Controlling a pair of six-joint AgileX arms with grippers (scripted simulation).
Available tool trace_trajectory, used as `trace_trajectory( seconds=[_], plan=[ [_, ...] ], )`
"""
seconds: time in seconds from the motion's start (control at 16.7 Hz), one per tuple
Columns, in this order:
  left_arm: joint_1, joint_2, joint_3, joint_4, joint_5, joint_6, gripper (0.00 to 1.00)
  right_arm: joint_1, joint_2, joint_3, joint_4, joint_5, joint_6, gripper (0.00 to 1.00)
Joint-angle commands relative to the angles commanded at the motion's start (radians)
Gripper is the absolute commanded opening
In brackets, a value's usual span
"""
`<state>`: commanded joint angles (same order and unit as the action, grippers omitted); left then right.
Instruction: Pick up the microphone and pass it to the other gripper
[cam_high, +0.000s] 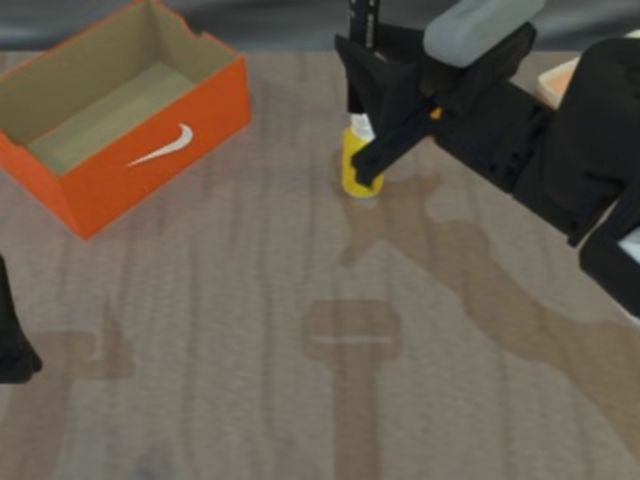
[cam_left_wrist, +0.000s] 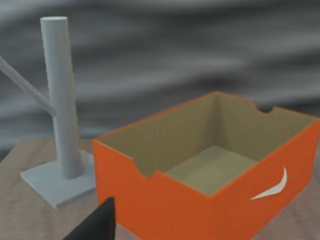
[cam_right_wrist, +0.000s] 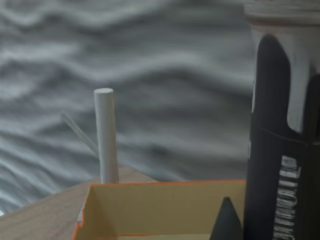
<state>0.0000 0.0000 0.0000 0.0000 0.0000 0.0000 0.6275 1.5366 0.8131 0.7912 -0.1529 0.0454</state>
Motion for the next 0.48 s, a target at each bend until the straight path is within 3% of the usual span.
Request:
trace_trajectory(
  seconds=[0.3, 0.48],
  plan=[
    [-0.001, 0.002, 0.001, 0.001, 0.001, 0.0, 1.0, 0.002, -0.002, -0.002, -0.001, 0.002, -0.001, 0.0],
    [-0.026, 0.067, 0.05, 0.029, 0.056, 0.003, 1.0, 0.002, -0.002, -0.002, -0.001, 0.002, -0.001, 0.0]
  ],
)
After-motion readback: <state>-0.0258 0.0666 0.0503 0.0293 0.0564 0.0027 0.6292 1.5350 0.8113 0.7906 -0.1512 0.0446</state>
